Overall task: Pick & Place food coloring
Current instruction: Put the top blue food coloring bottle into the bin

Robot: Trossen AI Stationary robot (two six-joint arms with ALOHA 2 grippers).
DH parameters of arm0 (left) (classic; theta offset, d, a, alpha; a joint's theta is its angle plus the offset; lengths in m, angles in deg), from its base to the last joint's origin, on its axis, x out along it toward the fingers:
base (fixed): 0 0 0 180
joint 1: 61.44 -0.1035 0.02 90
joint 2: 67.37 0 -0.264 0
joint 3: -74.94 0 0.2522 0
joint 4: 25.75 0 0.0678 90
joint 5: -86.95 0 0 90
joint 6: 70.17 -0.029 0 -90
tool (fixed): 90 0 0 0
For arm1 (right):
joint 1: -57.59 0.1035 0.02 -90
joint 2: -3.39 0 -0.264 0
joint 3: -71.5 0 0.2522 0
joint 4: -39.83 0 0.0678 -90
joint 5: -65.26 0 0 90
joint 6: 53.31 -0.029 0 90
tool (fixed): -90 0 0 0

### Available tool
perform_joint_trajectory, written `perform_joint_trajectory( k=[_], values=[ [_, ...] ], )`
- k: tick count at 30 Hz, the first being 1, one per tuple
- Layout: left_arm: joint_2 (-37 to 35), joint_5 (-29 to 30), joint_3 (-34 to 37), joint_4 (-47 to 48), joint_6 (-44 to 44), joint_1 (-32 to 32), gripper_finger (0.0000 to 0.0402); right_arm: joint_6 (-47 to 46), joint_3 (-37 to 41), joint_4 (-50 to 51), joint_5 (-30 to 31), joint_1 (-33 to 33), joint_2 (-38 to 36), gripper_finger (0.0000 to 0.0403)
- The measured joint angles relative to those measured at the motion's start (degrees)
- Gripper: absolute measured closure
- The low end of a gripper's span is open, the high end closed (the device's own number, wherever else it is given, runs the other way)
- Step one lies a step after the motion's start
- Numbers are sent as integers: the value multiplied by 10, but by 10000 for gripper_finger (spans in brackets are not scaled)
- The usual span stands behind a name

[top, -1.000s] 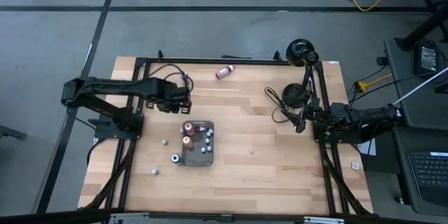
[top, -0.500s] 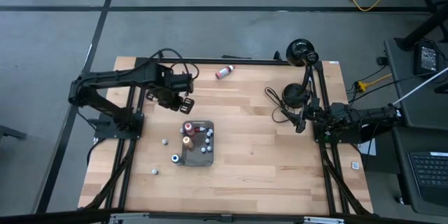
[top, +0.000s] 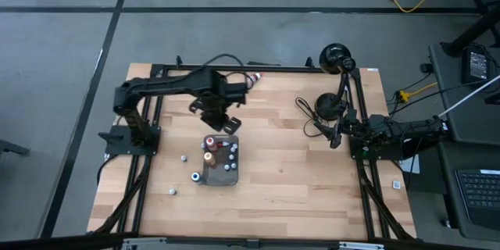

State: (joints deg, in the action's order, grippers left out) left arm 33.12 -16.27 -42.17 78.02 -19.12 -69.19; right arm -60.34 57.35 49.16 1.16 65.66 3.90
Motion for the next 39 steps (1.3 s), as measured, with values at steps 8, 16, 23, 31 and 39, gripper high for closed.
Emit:
perform_joint_trajectory(
  k=[8, 16, 23, 31, 39],
  values=[
    [105, -67, -86, 0, -25, 12, 352, 0, 0, 0, 0, 0, 0, 80],
    [168, -125, -99, 0, -71, 31, 352, 0, 0, 0, 0, 0, 0, 80],
    [209, -152, -99, 0, -151, 45, 352, 0, 0, 0, 0, 0, 0, 80],
    [237, -140, -96, 0, -230, 40, 352, 0, 0, 0, 0, 0, 0, 80],
    [242, -115, -96, 0, -280, 20, 353, 0, 0, 0, 0, 0, 0, 80]
  ],
)
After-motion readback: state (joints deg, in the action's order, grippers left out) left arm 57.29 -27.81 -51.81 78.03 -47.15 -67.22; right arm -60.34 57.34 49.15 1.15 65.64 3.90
